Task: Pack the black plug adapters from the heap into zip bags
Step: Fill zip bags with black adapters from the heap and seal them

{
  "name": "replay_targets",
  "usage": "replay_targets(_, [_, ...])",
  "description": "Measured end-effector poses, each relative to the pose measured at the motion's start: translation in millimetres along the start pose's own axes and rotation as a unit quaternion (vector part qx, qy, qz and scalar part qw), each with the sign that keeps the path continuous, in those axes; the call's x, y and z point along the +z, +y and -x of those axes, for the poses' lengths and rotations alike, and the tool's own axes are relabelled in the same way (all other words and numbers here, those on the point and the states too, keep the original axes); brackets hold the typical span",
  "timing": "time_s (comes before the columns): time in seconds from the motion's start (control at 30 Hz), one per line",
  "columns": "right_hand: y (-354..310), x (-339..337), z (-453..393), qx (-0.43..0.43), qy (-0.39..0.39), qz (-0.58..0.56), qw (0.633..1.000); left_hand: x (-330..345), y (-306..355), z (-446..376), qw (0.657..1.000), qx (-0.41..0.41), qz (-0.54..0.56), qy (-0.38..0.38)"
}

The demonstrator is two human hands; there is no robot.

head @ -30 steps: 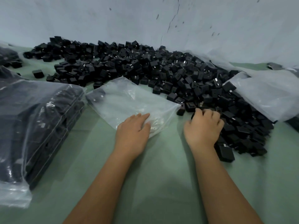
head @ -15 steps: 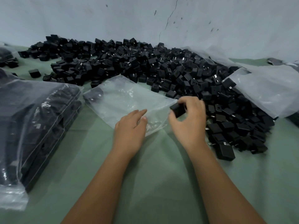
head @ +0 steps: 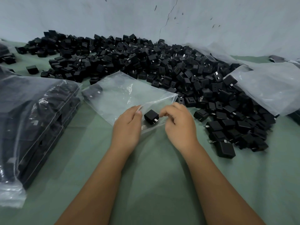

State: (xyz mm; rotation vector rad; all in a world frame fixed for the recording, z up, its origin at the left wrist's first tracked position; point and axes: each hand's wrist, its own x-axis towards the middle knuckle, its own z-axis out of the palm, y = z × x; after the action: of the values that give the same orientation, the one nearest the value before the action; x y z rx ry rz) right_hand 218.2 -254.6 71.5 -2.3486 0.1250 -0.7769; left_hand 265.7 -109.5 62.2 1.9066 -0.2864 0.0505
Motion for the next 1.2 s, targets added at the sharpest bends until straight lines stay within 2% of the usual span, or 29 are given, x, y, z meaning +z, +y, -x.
replay_targets(0.13, [-7,-3,2,-0.024,-0.053,0.008,0.998,0,2,2,1.000,0.011,0.003,0.005])
replay_targets(0.27, [-11,0,4,-0.075,-0.083,0.114,0.987,0,2,2,1.000,0.019,0.001,-0.001])
replay_targets(0.33, [-12,1,4,-0.073,-0.078,0.133,0.985,0,1,2,1.000,0.020,-0.001,0.000])
replay_targets(0.5, [-9,-1,2,-0.046,-0.049,0.132,0.989,-1,3,3,1.000,0.015,-0.012,-0.004])
replay_targets(0.67, [-9,-1,0,-0.072,-0.121,0.125,0.982,-1,3,2,1.000,0.013,-0.022,-0.004])
replay_targets(0.77, [-8,0,0,-0.095,-0.134,0.106,0.981,0,3,2,1.000,0.017,-0.023,-0.006])
replay_targets(0.87, [-7,3,-2,-0.107,-0.119,0.080,0.984,1,5,4,0.998,0.052,-0.038,0.014])
replay_targets(1.0, [-8,8,-5,-0.120,-0.129,0.057,0.983,4,12,8,0.984,0.120,-0.126,0.019])
replay_targets(1.07, [-18,15,-21,-0.110,-0.178,0.063,0.976,6,16,11,0.980,0.140,-0.139,0.022])
replay_targets(1.17, [-39,20,-41,0.038,-0.346,0.059,0.936,9,20,16,0.976,0.162,-0.145,0.020])
replay_targets(1.2, [-40,22,-48,0.048,-0.344,0.051,0.936,10,21,17,0.975,0.168,-0.145,0.019])
